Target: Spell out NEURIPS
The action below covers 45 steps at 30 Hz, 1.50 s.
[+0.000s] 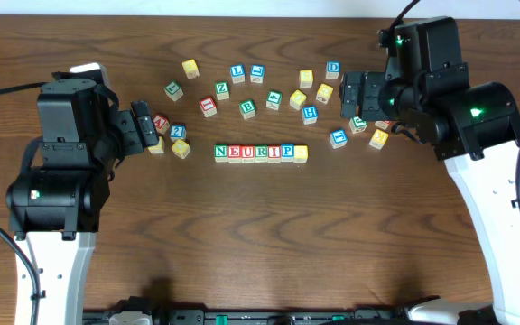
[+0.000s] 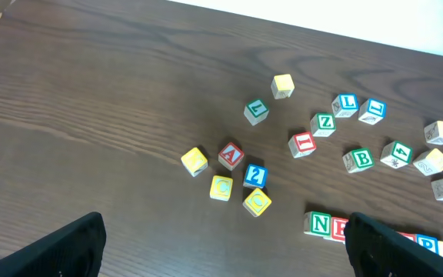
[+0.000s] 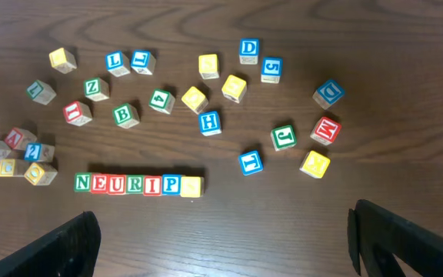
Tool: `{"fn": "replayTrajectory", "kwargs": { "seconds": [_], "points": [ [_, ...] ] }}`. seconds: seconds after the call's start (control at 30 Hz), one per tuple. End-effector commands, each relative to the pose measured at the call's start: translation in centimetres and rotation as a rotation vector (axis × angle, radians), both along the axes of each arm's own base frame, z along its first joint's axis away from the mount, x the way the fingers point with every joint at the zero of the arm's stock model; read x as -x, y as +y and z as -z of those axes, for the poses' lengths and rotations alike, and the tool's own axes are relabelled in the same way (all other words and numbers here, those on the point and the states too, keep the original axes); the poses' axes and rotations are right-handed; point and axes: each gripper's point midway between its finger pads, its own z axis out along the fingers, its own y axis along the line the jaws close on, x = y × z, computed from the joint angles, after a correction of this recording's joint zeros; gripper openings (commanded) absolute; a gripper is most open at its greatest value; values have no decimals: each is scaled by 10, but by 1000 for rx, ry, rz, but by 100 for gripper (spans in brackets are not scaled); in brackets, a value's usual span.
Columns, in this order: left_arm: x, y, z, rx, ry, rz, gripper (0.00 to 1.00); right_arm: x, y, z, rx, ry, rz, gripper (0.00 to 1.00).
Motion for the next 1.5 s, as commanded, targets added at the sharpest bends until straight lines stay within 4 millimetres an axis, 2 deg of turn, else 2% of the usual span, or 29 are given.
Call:
{"fn": "replayTrajectory", "kwargs": {
  "seconds": [0.0,0.57,0.83,0.93,1.0,1.17,1.47],
  "points": [
    [-1,3,-6,-9,-12,-10,98,0,-7,-10,6,-29,21,99],
    [-1,3,-6,-10,-12,-10,98,-3,-9,-13,22,-49,24,99],
    [-1,3,-6,-9,-12,-10,98,-31,-4,-43,55,-288,-47,99],
    [-1,3,-6,-9,-12,-10,98,-32,-7,-43,63,-365,-58,99],
    [-1,3,-6,-9,-12,-10,98,-30,-19,-38,54,-410,-29,99],
    [-1,3,-6,-9,-12,-10,98,-11,-47,-17,46,-477,32,99],
    [-1,3,-6,-9,-12,-10,98,54,-87,27,21,-624,111,99]
  ]
}}
